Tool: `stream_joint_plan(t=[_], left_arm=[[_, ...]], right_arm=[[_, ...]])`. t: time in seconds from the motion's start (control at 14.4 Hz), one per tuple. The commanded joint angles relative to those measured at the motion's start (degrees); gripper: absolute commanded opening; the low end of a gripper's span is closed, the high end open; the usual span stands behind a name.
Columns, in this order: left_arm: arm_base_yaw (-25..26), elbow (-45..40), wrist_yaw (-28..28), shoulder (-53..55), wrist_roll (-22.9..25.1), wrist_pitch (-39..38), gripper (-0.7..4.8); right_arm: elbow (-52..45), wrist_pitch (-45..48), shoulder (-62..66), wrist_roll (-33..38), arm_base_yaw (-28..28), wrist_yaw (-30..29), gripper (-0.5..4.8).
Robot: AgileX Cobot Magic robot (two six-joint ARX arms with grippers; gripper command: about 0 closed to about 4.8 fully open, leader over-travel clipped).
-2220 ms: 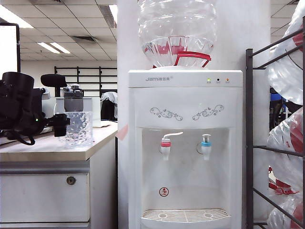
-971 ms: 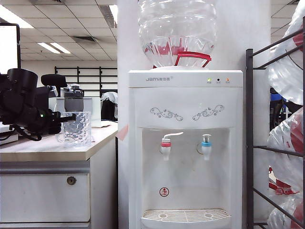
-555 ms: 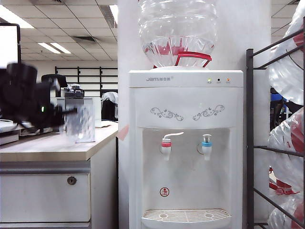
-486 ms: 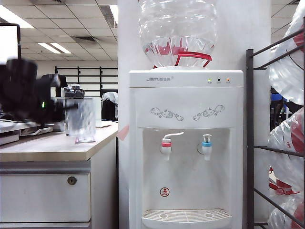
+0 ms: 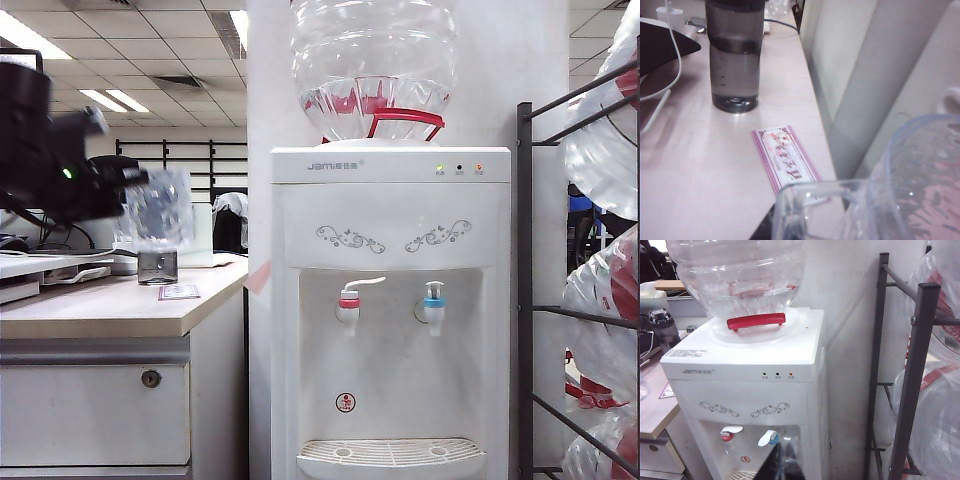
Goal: Pick up the plastic mug from the left desk, go to the cold water outlet of the water dispenser, press the vertical switch to get some water, then put the mug back on the desk.
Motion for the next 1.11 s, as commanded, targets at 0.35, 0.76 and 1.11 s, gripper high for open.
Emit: stream_joint_plan(t=[0.35,0.76,1.11], left_arm=[[-17.16,-14.97,-3.04,-14.69,-7.41,-0.42,-0.06],[-39.32,-14.97,-23.30,-12.87,-13.42,-4.11,-0.06],[-47.19,-14.84,-34.42,-6.01,-19.80,-3.45,-0.06]], right_arm=[[0.20,0.85,-0.11,0.20,0.04,0.13,-0.05],[0.22,1.22,-0.15,0.20,0.04,-0.96,-0.05],[0.20,1.25,-0.15,0.20,0.04,-1.33,-0.05]])
